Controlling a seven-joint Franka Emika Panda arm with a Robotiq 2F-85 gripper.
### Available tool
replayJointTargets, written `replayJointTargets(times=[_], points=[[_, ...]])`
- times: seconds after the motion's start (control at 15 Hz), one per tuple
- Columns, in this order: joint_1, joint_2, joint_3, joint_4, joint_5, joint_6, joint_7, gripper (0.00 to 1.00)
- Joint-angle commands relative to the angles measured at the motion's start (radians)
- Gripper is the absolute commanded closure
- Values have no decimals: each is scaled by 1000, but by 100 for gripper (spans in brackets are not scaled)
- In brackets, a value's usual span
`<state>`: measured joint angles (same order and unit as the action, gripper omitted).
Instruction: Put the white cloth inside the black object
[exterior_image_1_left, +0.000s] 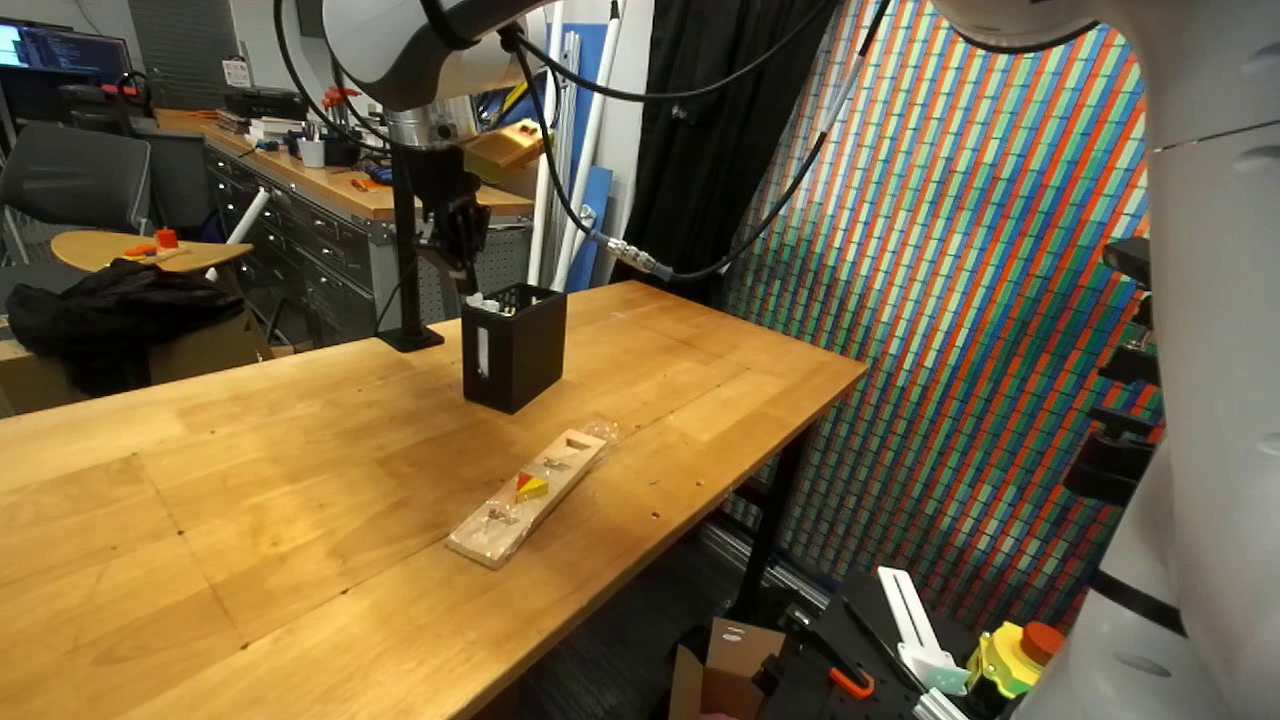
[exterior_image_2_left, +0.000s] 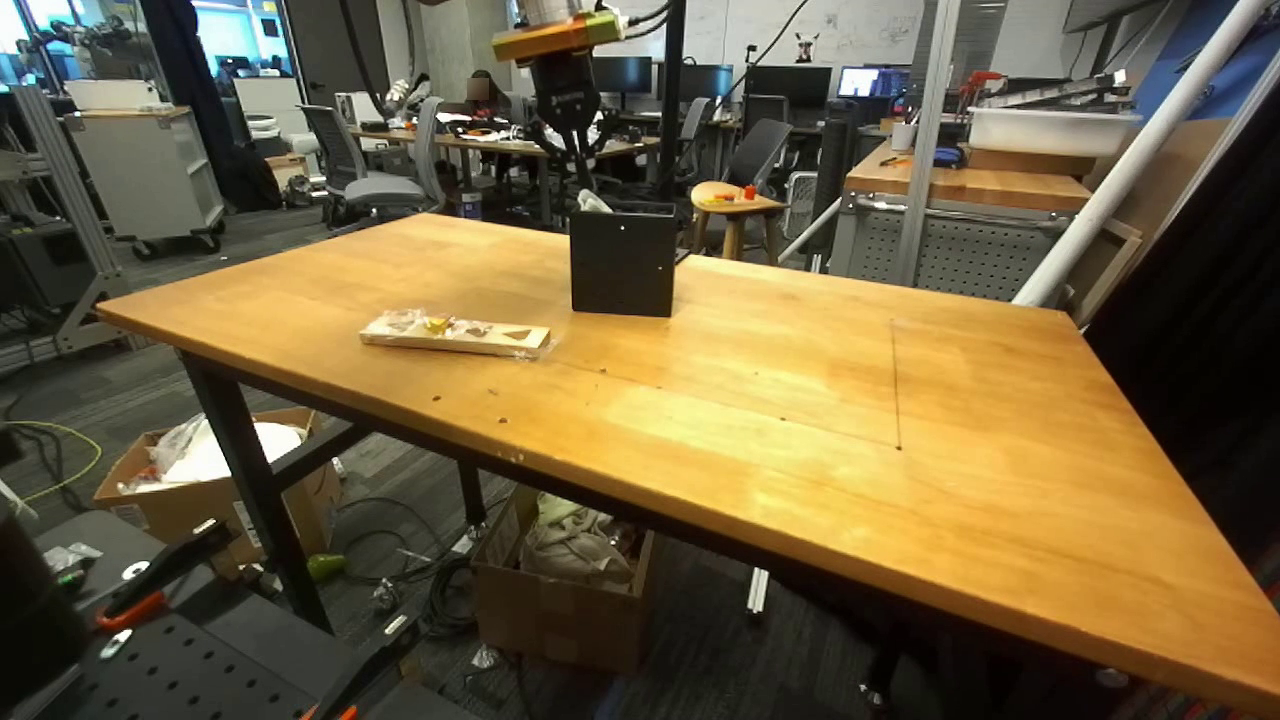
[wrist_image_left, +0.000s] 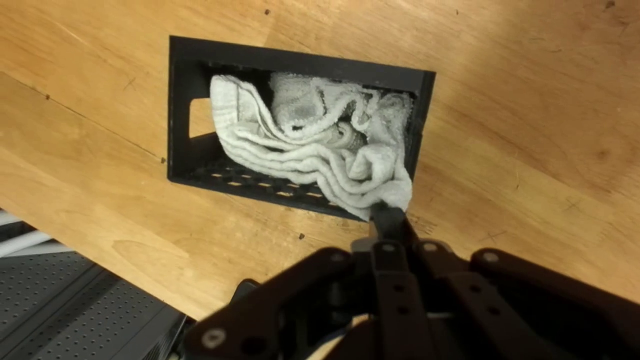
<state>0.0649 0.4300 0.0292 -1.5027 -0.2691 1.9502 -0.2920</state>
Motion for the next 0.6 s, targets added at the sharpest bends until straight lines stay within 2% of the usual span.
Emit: replayJointTargets(times=[0.0, 0.53], points=[[-19, -19, 1, -16, 10, 7, -2, 100], [-37, -20, 3, -24, 23, 1, -8, 100]])
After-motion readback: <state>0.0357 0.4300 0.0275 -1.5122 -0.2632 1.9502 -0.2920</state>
